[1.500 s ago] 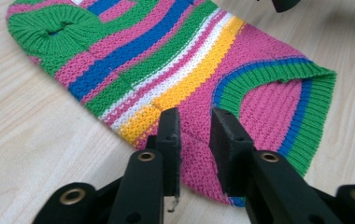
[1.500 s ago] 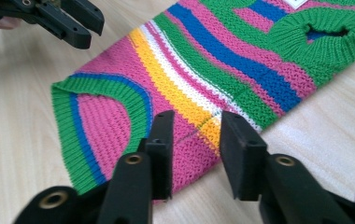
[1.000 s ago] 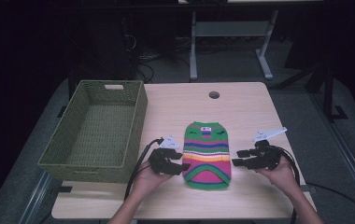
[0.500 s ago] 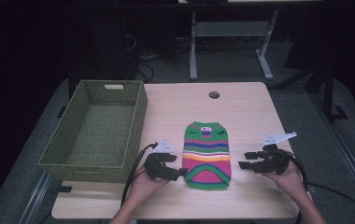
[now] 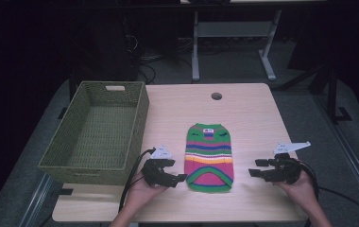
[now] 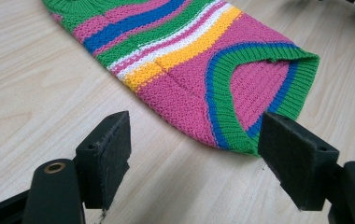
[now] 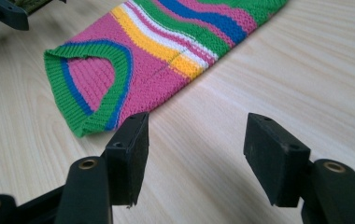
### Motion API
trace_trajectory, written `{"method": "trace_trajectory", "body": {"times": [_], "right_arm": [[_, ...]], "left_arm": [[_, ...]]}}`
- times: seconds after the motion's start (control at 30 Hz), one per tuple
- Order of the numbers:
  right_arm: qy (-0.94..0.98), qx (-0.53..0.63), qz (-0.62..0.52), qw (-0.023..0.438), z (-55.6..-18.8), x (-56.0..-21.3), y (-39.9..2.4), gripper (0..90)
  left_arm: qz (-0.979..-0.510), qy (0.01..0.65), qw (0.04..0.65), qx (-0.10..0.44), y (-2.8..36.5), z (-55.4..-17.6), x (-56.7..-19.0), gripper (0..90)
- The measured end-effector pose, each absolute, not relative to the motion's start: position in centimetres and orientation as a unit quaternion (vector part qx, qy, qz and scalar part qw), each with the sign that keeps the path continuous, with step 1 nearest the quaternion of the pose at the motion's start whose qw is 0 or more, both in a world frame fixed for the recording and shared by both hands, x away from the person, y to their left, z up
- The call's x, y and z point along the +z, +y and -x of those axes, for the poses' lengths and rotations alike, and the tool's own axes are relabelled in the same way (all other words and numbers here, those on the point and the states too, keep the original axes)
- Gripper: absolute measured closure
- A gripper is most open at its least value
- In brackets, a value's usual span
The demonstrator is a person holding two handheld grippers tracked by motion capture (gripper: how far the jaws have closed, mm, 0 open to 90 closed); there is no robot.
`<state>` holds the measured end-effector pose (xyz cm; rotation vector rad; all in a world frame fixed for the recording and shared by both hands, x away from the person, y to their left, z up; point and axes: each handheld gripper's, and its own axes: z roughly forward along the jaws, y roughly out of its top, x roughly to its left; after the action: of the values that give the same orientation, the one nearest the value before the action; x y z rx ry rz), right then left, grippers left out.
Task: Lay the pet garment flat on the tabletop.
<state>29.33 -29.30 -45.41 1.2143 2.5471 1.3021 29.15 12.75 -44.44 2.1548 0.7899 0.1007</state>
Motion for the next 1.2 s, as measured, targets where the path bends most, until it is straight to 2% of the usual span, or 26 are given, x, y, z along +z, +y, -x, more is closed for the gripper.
{"method": "trace_trajectory", "body": {"times": [0.63, 1.2], "right_arm": [[0.809, 0.429, -0.402, 0.021, -27.0, -46.3, -30.9, 37.5], [0.795, 0.443, -0.411, 0.046, -24.4, -46.2, -32.1, 36.3]], "left_arm": [[-0.847, 0.324, 0.419, 0.043, 14.0, -27.5, -44.8, 25.1], [-0.84, 0.319, 0.437, 0.04, 14.7, -25.6, -44.5, 25.1]]}}
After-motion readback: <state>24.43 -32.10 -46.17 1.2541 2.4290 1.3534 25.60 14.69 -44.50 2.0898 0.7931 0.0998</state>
